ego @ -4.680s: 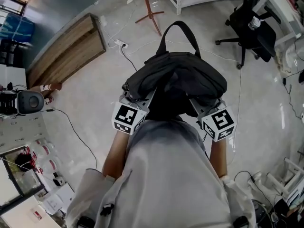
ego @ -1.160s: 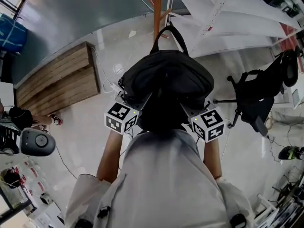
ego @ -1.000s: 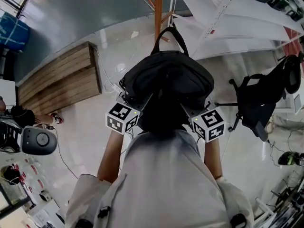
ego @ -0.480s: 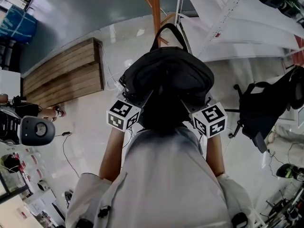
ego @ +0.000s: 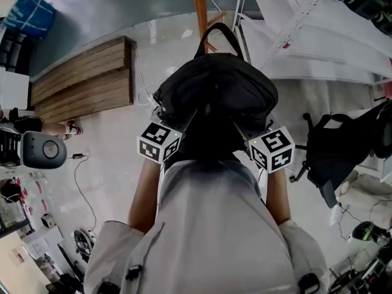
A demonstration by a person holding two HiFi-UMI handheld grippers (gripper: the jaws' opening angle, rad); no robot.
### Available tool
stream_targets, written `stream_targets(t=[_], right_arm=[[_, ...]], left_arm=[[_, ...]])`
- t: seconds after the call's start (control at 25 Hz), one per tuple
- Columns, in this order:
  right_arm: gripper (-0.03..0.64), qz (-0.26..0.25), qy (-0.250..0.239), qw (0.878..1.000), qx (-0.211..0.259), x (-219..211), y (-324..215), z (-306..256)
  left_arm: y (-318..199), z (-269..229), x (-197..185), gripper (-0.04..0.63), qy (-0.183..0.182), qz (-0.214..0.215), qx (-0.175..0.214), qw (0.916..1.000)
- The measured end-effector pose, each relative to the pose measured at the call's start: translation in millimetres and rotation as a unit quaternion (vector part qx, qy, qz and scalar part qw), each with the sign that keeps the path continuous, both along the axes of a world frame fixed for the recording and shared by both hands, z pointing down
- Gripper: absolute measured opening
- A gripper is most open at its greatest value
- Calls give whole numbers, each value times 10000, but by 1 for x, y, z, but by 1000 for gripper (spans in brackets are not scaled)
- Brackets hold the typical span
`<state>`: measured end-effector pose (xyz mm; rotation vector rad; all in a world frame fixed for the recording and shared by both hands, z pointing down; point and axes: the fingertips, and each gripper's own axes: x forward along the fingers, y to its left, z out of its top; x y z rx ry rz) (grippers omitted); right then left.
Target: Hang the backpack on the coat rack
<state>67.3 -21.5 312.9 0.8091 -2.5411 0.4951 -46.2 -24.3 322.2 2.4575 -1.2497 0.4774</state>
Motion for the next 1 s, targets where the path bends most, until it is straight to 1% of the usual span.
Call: stream_targets(t=[0.12,0.36,0.72,1.0], right_arm=[[153,-73,11,10000,39,4,-6,5],[153,-163,136,9998,-53,-3,-16,25],[153,-117,234,9994,-211,-9,-27,49],[153,-53,271,9984,-496,-5,-36,77]], left_arm=[[-3,5,4,110,9,-103,3,9999],[-10,27,-2,110,41,-294,-138,9995],[-21,53,-8,110,80,-226,-357,9991],[-31,83,-3,112,26,-168,-679,9975]])
